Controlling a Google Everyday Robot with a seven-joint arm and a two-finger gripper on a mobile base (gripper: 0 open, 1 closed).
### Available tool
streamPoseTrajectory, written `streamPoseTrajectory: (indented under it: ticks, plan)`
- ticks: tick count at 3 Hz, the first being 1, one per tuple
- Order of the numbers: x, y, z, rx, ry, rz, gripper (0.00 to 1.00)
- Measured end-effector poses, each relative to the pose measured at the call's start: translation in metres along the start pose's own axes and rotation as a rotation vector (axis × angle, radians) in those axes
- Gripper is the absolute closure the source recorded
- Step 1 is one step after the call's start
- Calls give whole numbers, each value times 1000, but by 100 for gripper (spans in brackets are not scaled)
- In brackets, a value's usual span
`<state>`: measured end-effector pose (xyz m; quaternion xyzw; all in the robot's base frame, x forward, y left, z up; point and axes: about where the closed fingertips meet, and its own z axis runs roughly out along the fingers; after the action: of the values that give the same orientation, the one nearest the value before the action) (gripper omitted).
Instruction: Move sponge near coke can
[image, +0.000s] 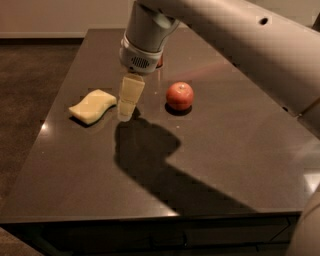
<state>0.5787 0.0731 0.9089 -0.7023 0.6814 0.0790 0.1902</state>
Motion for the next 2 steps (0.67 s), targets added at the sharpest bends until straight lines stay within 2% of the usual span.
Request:
streamPoseTrajectory:
  ticks: [2]
  plan:
    - [-34,-4,57,-27,-24,35,0]
